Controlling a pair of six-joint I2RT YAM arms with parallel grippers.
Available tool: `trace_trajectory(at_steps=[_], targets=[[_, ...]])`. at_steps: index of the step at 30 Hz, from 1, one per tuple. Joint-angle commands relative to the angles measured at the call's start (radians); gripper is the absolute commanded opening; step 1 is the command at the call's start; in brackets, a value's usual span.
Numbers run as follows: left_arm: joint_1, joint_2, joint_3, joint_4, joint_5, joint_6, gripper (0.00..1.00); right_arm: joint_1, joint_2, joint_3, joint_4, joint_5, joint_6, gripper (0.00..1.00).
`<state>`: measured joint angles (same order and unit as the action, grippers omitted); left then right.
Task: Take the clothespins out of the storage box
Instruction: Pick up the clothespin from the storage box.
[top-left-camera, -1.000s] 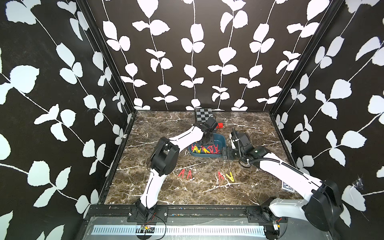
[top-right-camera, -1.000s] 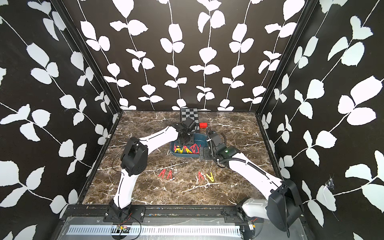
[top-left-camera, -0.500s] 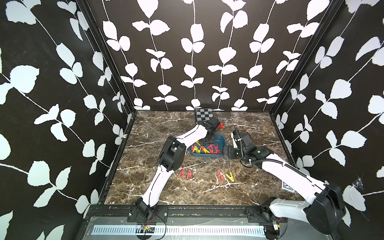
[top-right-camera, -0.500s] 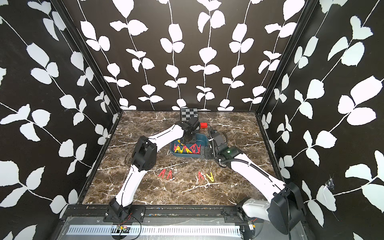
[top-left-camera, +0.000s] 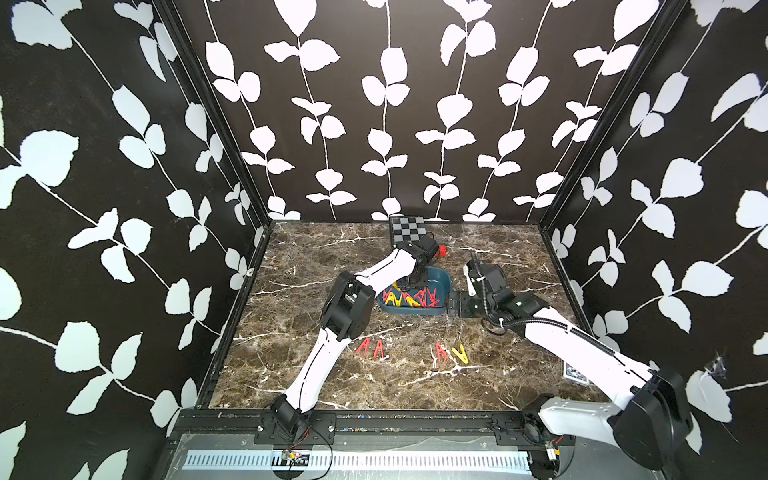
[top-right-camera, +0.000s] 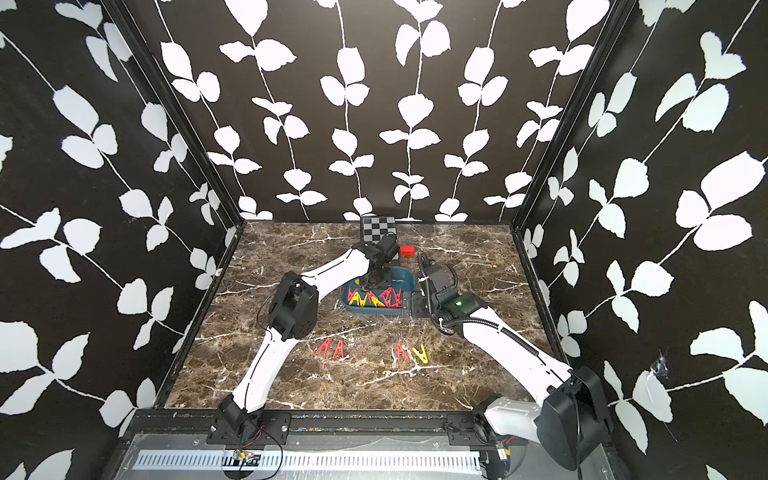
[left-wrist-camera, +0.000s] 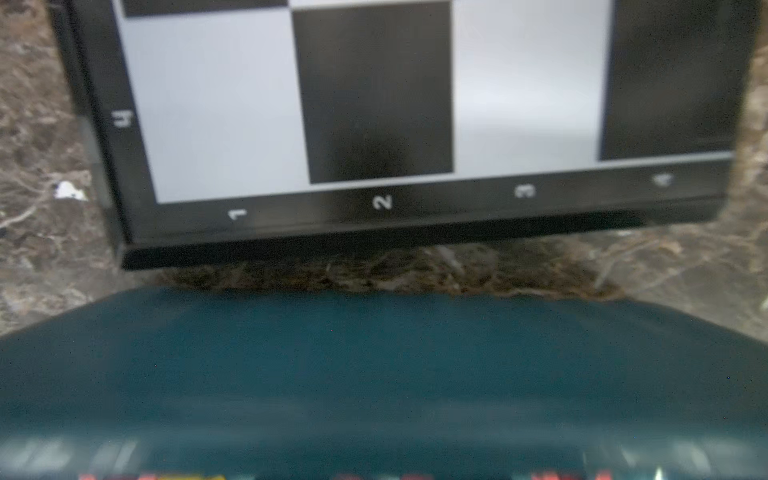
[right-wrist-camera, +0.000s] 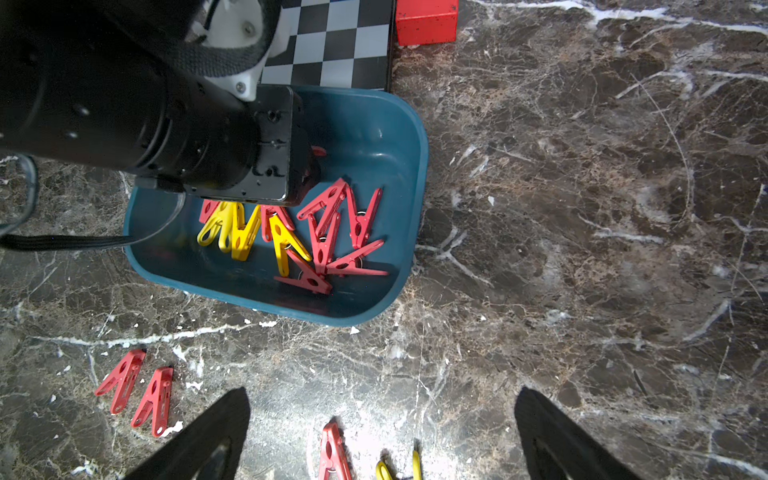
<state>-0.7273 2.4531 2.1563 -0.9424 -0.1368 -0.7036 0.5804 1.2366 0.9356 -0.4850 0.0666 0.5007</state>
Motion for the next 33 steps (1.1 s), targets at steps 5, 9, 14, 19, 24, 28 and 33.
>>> trace_trajectory(at_steps=[5,9,14,19,24,28,33], targets=[[0.009,-0.005,0.022,-0.066,-0.029,0.005,0.35,-0.005,-0.016,-0.020,0.005,-0.001,0.004,0.99],[0.009,-0.005,0.019,-0.076,-0.033,0.001,0.41,-0.005,-0.017,-0.025,0.012,-0.007,0.005,0.99],[0.017,0.001,0.018,-0.073,-0.031,-0.011,0.38,-0.004,-0.016,-0.028,0.014,-0.013,0.007,0.99],[0.019,-0.011,0.015,-0.076,-0.032,-0.013,0.31,-0.005,-0.019,-0.031,0.011,-0.014,0.007,0.99],[0.017,-0.043,-0.027,-0.076,-0.029,-0.018,0.28,-0.005,-0.017,-0.033,0.018,-0.015,0.007,0.99],[0.019,-0.063,-0.059,-0.080,-0.053,-0.009,0.29,-0.005,-0.006,-0.031,0.028,-0.024,0.006,0.99],[0.020,-0.054,-0.063,-0.080,-0.061,-0.007,0.30,-0.005,0.015,-0.018,0.025,-0.035,-0.003,0.99]])
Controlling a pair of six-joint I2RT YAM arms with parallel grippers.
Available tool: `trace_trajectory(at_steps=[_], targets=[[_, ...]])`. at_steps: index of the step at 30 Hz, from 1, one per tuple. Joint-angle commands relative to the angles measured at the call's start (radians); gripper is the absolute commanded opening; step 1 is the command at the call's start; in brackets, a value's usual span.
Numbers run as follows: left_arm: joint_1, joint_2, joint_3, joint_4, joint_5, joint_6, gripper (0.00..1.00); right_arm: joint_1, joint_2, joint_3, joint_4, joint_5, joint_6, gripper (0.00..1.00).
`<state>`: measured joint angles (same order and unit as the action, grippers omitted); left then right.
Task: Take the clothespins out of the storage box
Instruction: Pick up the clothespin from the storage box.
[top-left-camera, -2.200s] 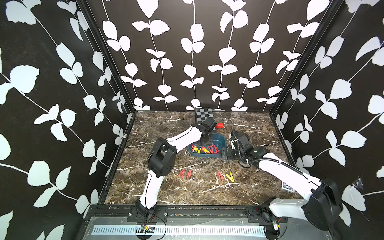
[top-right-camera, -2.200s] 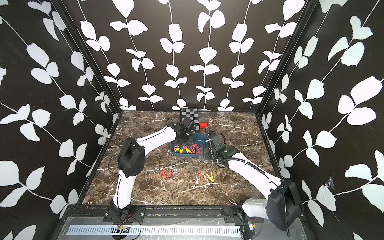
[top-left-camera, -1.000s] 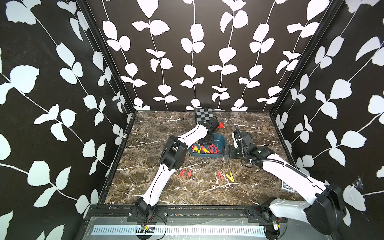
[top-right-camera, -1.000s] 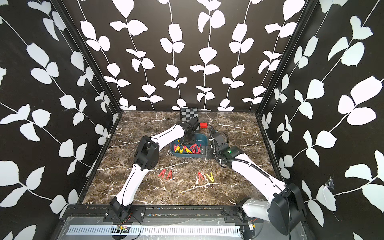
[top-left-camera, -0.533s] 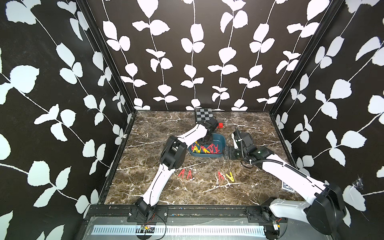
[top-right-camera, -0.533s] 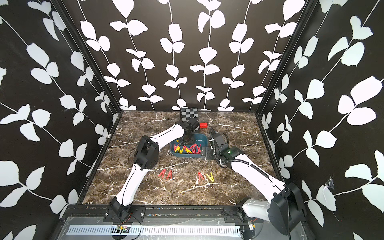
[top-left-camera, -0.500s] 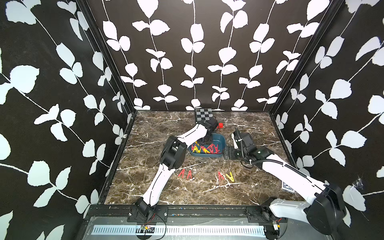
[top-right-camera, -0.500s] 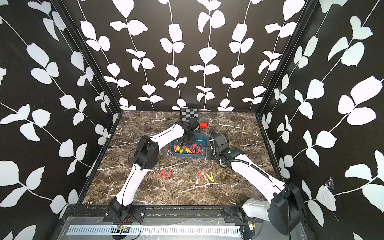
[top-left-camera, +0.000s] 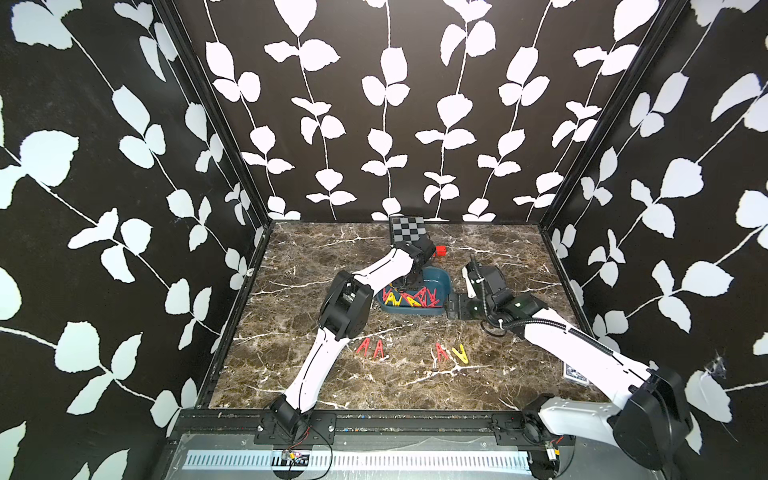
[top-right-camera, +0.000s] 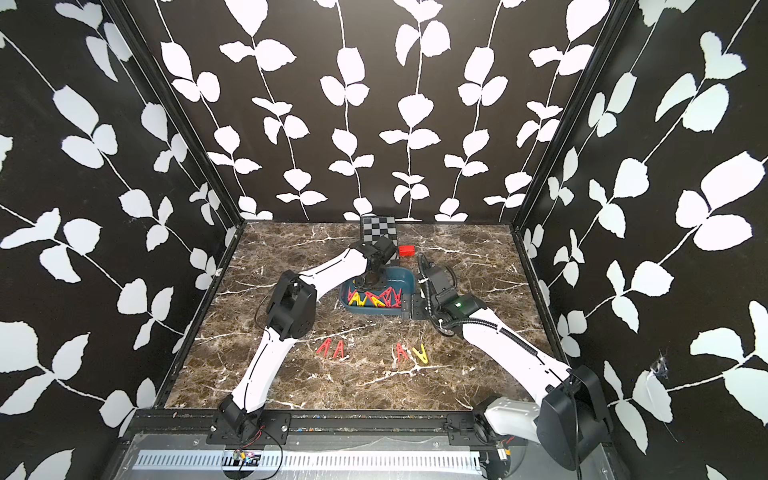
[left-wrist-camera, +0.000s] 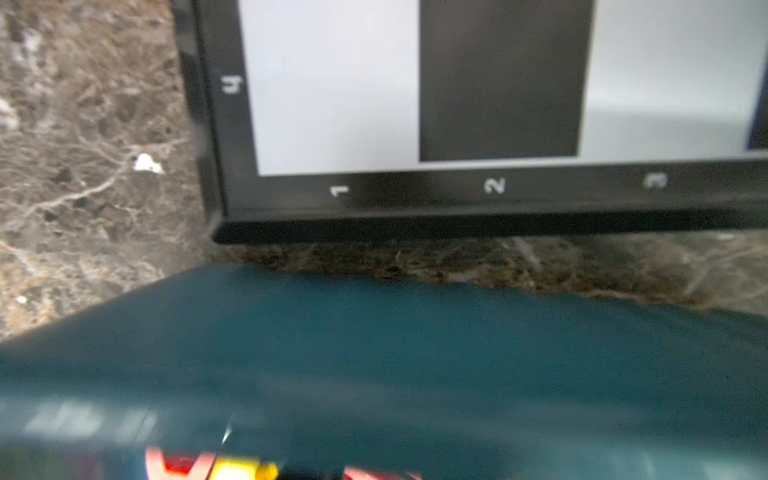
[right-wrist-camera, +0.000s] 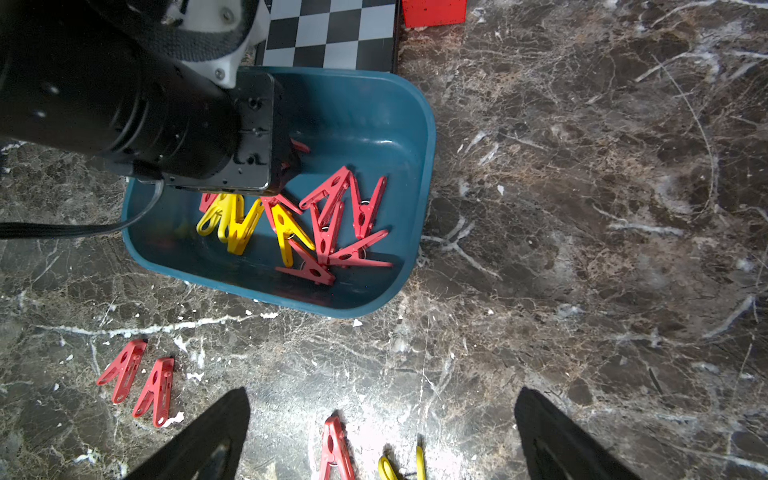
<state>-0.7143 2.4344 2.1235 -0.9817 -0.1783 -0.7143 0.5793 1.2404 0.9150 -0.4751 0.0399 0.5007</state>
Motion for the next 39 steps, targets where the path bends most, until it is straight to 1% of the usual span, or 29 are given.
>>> trace_trajectory(at_steps=[1,6,9,12,13,15,19,24,27,29,39], targets=[[0.028,-0.036,-0.030,-0.033,-0.017,0.009,0.30,-0.004,0.013,0.004,0.012,-0.008,-0.005,0.99],[0.036,-0.022,-0.019,-0.025,-0.019,0.012,0.30,-0.004,0.014,0.006,0.012,-0.005,-0.010,0.99],[0.037,-0.017,-0.017,-0.025,-0.013,0.008,0.25,-0.003,0.015,0.005,0.012,-0.006,-0.010,0.99],[0.038,-0.028,-0.021,-0.034,-0.009,0.005,0.25,-0.003,0.015,0.005,0.011,-0.008,-0.011,0.99],[0.037,-0.037,-0.030,-0.034,-0.006,0.004,0.24,-0.004,0.015,0.005,0.012,-0.008,-0.011,0.99],[0.035,-0.058,-0.053,-0.028,-0.005,0.000,0.17,-0.004,0.016,0.004,0.015,-0.010,-0.010,0.99],[0.035,-0.103,-0.114,-0.002,0.002,-0.008,0.15,-0.005,0.017,0.001,0.026,-0.020,-0.005,0.99],[0.029,-0.143,-0.152,0.002,0.007,-0.017,0.10,-0.004,0.018,-0.004,0.032,-0.038,0.004,0.99],[0.023,-0.173,-0.171,0.009,0.005,-0.019,0.09,-0.005,0.016,-0.009,0.034,-0.045,0.011,0.99],[0.021,-0.197,-0.186,0.021,0.004,-0.019,0.06,-0.004,0.011,-0.015,0.037,-0.048,0.018,0.99],[0.021,-0.293,-0.234,0.030,0.000,-0.026,0.06,-0.004,-0.010,-0.048,0.074,-0.089,0.055,0.99]])
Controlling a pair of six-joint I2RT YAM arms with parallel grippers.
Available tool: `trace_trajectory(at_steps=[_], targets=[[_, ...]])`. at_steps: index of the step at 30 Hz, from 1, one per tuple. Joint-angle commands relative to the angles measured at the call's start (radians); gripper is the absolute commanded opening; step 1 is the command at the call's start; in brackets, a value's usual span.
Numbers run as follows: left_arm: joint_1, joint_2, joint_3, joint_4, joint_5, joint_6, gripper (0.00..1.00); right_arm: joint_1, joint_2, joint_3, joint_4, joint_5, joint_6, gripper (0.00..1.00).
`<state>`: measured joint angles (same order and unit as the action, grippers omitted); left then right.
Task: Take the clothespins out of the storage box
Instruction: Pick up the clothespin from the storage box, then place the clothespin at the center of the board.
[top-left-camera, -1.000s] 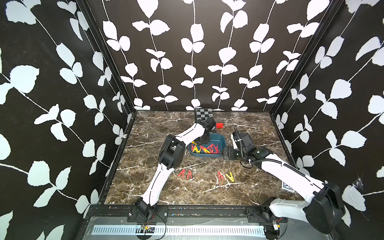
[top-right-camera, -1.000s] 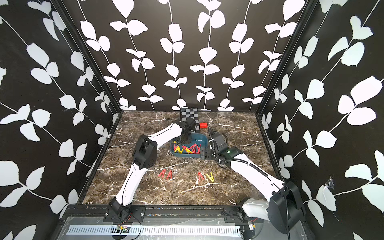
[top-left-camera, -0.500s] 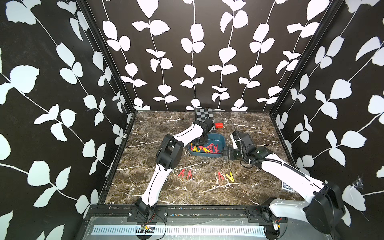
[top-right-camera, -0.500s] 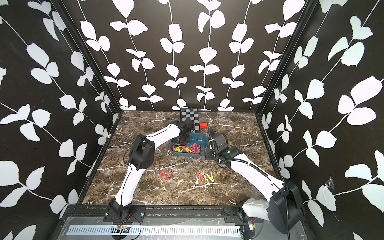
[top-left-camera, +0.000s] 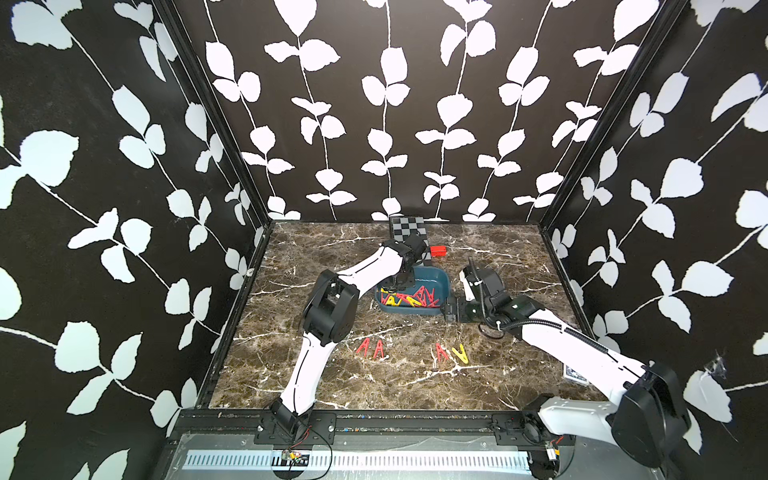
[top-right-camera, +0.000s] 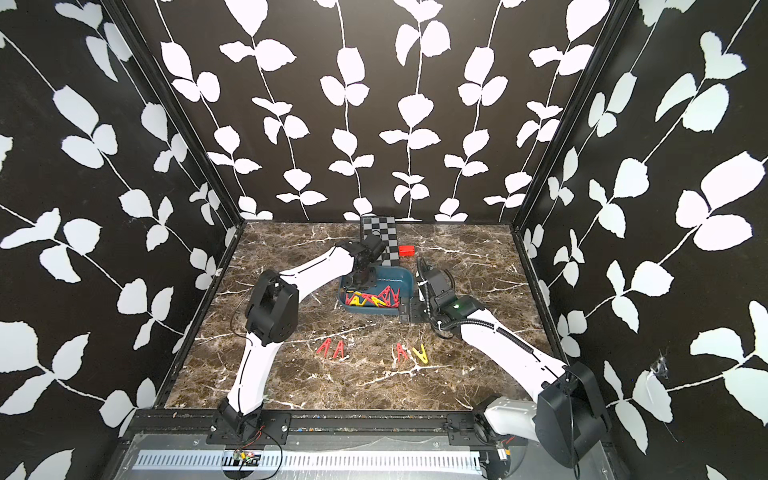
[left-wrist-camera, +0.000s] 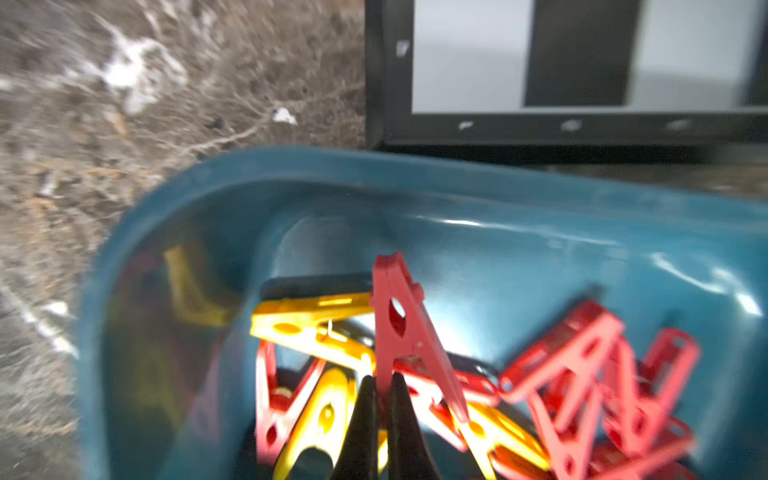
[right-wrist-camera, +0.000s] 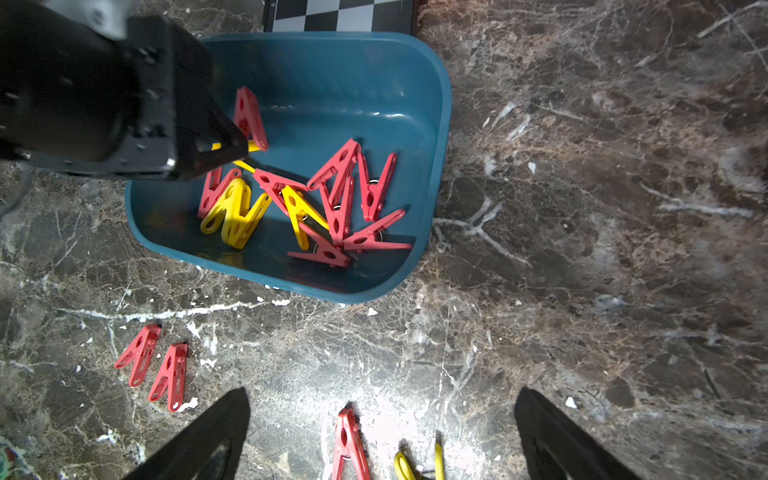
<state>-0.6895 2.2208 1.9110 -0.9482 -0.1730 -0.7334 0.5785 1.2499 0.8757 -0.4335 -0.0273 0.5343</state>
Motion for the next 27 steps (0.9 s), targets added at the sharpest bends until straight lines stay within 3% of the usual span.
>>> trace_trajectory(at_steps=[1,8,27], targets=[[-0.020,-0.090,-0.026,-0.004,-0.004,-0.007,0.05,-0.003,-0.020,-0.009,0.033,-0.027,0.023,0.99],[-0.050,-0.200,-0.122,0.004,0.004,-0.005,0.05,-0.003,-0.031,-0.014,0.050,-0.058,0.029,0.99],[-0.175,-0.577,-0.647,0.106,0.029,0.006,0.05,0.022,0.008,-0.028,0.206,-0.143,0.050,0.99]])
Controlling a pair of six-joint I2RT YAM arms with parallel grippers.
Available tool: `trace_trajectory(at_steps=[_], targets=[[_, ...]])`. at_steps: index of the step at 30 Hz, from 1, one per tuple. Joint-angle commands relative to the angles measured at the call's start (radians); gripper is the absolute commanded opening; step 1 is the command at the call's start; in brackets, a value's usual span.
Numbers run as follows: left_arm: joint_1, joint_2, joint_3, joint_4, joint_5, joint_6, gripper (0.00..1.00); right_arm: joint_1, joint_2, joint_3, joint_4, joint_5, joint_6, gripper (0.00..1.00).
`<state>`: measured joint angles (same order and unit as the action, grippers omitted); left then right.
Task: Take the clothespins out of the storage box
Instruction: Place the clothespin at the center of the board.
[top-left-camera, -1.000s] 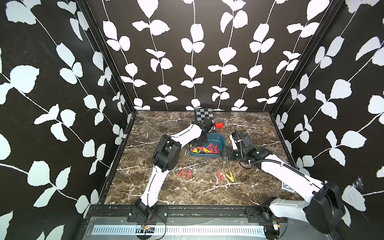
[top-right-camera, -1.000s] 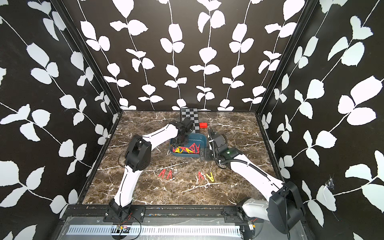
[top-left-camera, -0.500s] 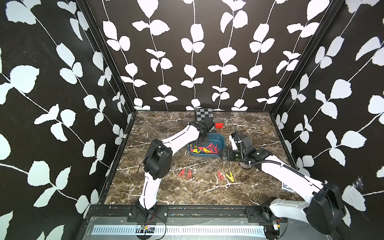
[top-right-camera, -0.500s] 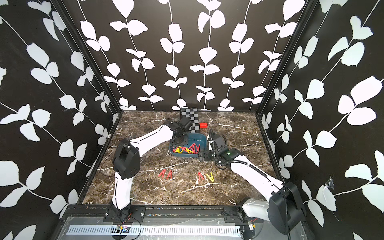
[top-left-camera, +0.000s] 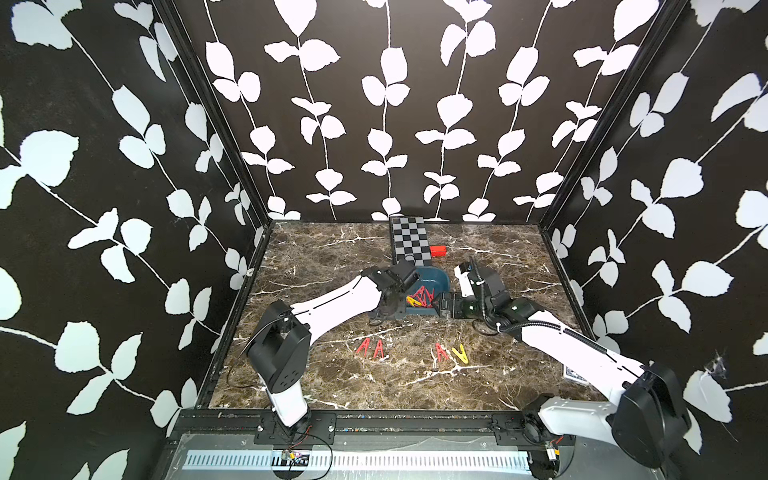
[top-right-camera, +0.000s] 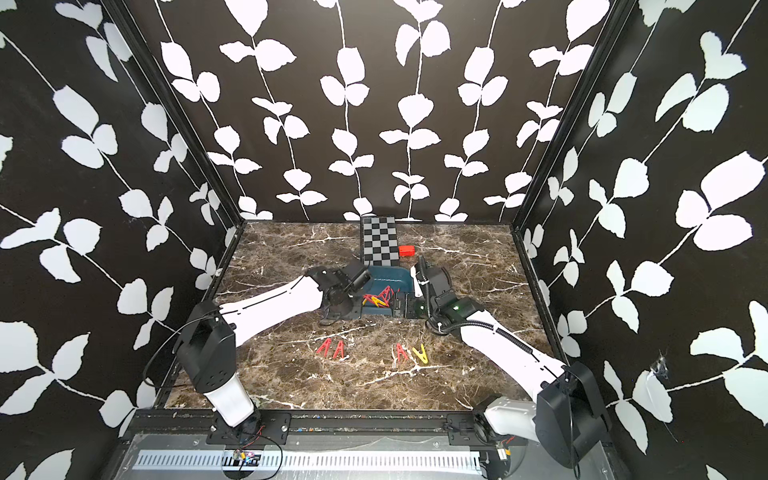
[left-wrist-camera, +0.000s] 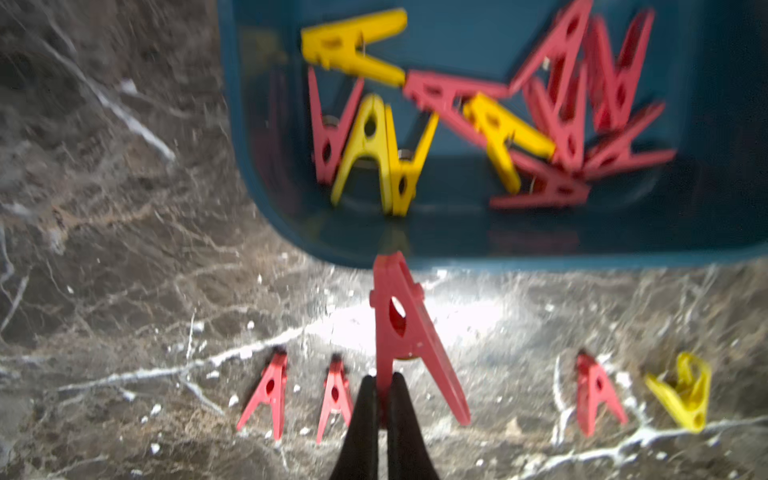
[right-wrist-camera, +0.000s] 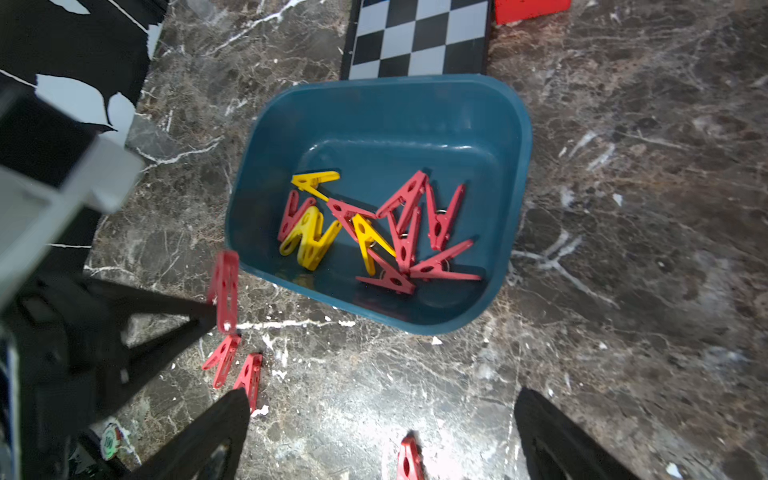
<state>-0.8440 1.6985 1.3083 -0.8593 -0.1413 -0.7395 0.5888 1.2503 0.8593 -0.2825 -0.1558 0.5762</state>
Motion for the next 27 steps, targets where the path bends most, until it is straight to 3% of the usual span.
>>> trace_trajectory(at_steps=[1,15,27], targets=[[-0.028,-0.066,-0.066,0.029,0.003,0.017,0.05,0.015,0.006,-0.013,0.057,-0.013,0.010,0.99],[-0.090,-0.113,-0.317,0.206,0.125,0.002,0.05,0.068,-0.006,-0.029,0.027,0.021,0.025,0.99],[-0.136,-0.082,-0.380,0.247,0.156,-0.014,0.06,0.086,-0.016,-0.038,0.007,0.045,0.027,0.99]])
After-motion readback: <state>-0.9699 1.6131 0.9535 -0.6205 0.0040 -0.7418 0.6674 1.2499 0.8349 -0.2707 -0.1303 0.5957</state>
